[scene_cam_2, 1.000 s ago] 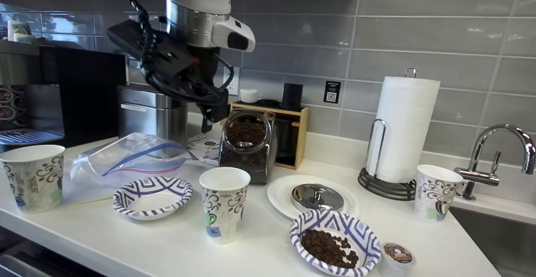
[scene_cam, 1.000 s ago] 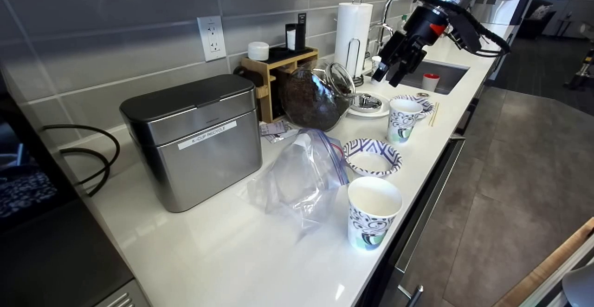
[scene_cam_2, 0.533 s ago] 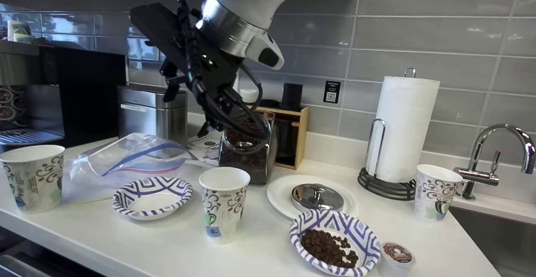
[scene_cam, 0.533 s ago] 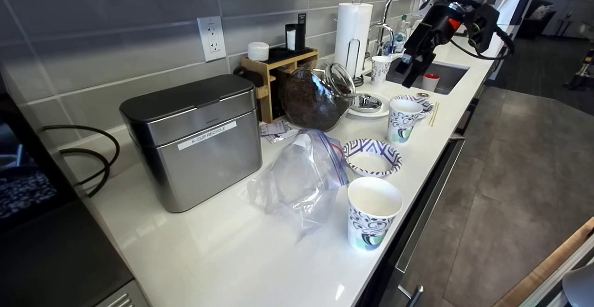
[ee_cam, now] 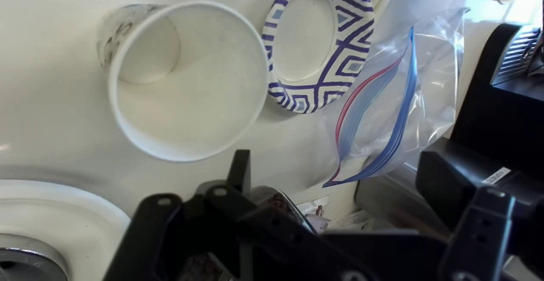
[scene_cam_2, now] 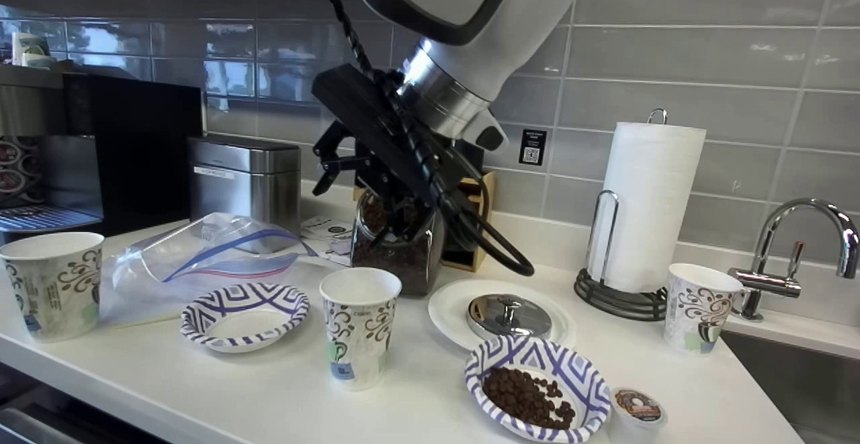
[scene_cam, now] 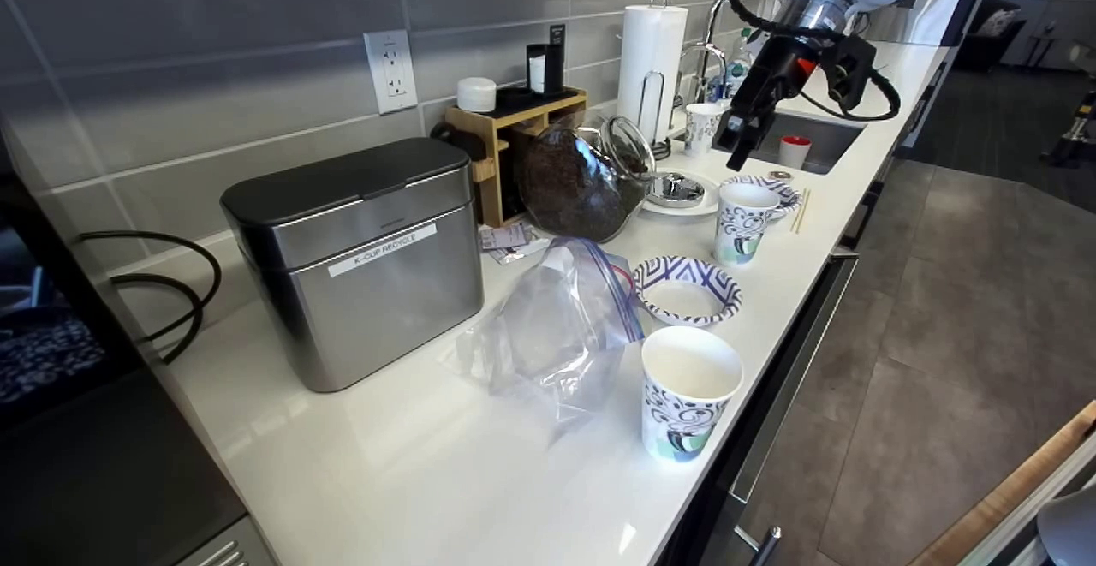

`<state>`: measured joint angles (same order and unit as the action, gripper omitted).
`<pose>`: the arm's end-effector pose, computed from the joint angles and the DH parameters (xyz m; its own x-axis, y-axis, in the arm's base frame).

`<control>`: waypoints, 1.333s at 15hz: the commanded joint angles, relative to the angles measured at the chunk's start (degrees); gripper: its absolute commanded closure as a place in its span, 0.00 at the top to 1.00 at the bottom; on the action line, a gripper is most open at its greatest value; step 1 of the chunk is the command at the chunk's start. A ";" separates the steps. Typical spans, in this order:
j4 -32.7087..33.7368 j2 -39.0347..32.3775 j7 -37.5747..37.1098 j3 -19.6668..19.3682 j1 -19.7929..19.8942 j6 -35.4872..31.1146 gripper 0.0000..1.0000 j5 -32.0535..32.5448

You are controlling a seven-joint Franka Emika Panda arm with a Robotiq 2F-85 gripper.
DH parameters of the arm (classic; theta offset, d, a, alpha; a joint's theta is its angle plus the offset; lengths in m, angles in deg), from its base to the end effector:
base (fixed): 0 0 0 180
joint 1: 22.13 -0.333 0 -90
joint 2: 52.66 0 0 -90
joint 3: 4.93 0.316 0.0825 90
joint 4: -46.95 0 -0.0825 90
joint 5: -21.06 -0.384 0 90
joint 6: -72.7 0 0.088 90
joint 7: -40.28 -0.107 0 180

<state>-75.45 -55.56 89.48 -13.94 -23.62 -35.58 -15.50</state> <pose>0.5220 -0.0240 0.3736 0.9182 0.3703 0.1405 0.3806 -0.7268 -0.5718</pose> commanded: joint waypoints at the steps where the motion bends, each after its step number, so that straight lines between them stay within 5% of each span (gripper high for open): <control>1: 7.99 -7.81 2.70 2.43 3.50 4.35 1.00 -0.52; 11: 23.40 -21.66 2.64 8.16 8.64 14.26 1.00 -1.64; 20: 28.90 -28.12 -2.08 10.68 10.45 14.48 1.00 -7.77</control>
<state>-49.66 -81.09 89.93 -4.26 -14.63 -23.45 -20.86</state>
